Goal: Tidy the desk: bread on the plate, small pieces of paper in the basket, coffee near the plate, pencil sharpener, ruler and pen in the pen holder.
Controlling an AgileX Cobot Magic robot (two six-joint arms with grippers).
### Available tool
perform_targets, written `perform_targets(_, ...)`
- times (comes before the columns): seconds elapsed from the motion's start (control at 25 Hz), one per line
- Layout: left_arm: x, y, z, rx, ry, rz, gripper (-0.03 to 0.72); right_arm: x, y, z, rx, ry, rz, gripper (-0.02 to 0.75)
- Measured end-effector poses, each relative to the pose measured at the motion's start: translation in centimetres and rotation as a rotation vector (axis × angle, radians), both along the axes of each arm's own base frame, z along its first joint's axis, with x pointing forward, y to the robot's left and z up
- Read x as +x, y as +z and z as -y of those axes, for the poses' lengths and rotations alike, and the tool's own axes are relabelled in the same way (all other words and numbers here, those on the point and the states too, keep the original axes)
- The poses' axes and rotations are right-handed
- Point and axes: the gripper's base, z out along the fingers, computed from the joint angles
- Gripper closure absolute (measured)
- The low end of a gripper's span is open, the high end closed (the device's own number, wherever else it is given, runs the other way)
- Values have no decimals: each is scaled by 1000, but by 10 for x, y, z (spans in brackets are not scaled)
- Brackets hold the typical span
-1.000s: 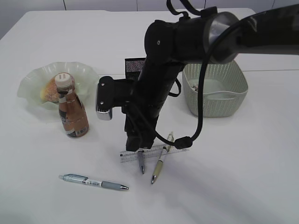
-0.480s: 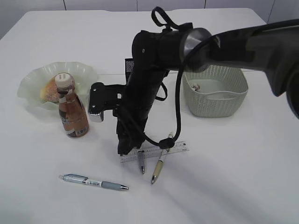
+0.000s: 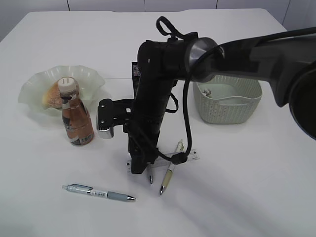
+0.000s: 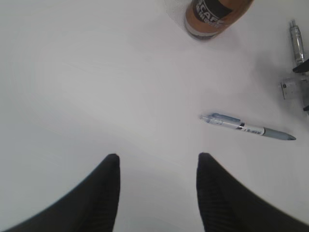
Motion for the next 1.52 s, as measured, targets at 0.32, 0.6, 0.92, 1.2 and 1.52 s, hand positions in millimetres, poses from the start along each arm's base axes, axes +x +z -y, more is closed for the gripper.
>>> perform_targets(0.32, 1, 1, 0, 2, 4, 13, 309, 0, -10, 1, -20, 4, -14, 279)
perform_targets(0.6, 1, 1, 0, 2, 4, 14, 309, 2, -13, 1, -23, 3, -1, 278)
perform_targets(0.92, 1, 1, 0, 2, 4, 14, 309, 3, -15, -1, -21, 3, 19, 278)
perform_targets(1.2, 1, 1, 0, 2, 4, 14, 309, 3, -18, -2, -22, 2, 19, 279)
perform_targets(1.52, 1, 1, 0, 2, 4, 15, 309, 2, -23, -5, -24, 9, 17, 329)
